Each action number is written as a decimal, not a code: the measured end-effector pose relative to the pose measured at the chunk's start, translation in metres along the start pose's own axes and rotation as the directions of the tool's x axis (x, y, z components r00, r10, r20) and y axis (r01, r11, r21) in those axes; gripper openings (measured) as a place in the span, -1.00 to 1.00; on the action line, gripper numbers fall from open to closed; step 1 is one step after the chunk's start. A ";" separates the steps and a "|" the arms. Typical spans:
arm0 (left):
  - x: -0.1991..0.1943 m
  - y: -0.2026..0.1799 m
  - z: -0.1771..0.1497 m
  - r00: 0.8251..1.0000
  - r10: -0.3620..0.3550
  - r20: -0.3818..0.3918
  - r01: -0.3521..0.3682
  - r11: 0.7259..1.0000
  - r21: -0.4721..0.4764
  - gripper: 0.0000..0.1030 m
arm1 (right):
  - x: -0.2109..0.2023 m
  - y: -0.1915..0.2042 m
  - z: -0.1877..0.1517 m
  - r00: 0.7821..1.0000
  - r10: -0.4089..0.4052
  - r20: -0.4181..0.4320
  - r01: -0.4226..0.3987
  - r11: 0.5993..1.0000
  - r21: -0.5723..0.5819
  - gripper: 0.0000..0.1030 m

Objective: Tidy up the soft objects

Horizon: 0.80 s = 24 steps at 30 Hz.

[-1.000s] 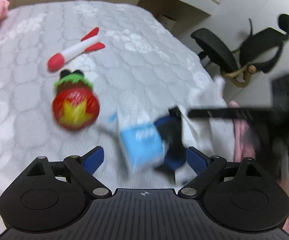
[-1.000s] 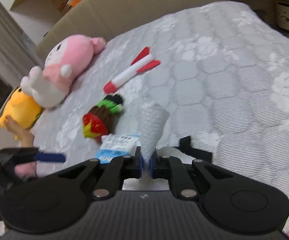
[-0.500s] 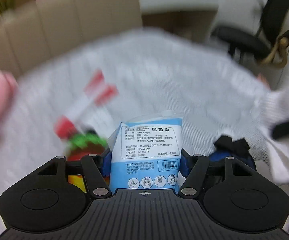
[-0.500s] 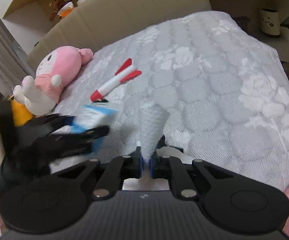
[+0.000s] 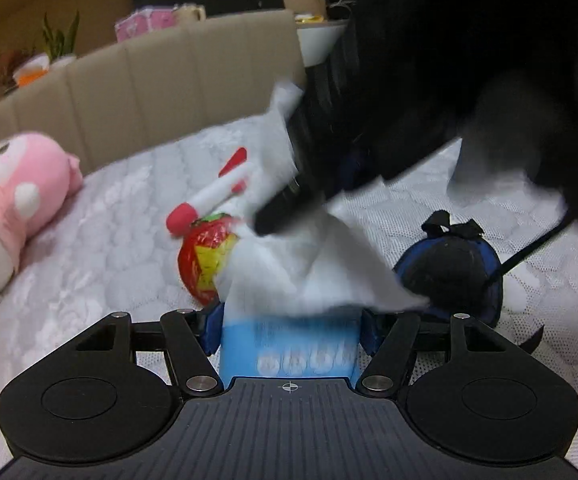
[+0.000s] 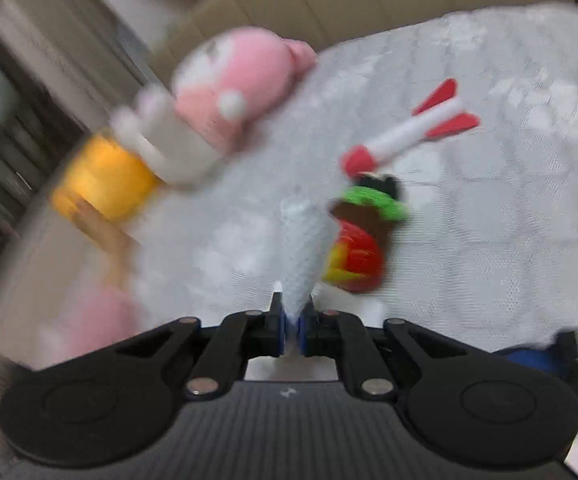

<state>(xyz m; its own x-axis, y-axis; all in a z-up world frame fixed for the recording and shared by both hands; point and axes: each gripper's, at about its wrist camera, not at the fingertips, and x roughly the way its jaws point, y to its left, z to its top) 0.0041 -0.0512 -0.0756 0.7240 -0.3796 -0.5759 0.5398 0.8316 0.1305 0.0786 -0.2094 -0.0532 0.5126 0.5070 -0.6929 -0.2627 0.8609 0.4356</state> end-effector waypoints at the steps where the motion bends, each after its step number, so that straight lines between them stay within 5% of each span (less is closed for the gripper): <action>1: -0.002 0.004 0.000 1.000 -0.006 -0.002 0.006 1.000 -0.019 0.32 | 0.004 -0.002 -0.001 0.998 -0.061 -0.009 0.061 0.998 -0.024 -0.87; 10: -0.005 0.010 0.001 0.997 -0.068 0.020 0.069 0.995 -0.073 0.33 | -0.003 -0.067 -0.016 0.998 -0.050 -0.043 0.061 0.953 0.298 -0.87; 17: -0.019 0.019 0.004 0.993 -0.087 0.081 0.097 0.988 -0.118 0.34 | -0.005 -0.081 -0.020 0.998 -0.069 -0.002 0.064 0.914 0.401 -0.87; 20: -0.025 0.022 0.007 0.985 -0.117 0.128 0.134 0.983 -0.128 0.41 | -0.008 -0.089 -0.023 0.999 0.035 -0.006 -0.028 0.882 0.470 -0.87; 24: -0.010 0.013 0.006 0.992 -0.103 0.073 0.107 0.993 -0.053 0.56 | -0.014 -0.071 -0.025 0.990 0.137 0.006 -0.125 0.881 0.456 -0.86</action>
<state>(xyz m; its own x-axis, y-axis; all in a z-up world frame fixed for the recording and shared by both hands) 0.0064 -0.0393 -0.0630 0.6938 -0.4924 -0.5255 0.5909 0.8064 0.0246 0.0699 -0.2768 -0.0888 0.4761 0.6203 -0.6233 0.0778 0.6764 0.7325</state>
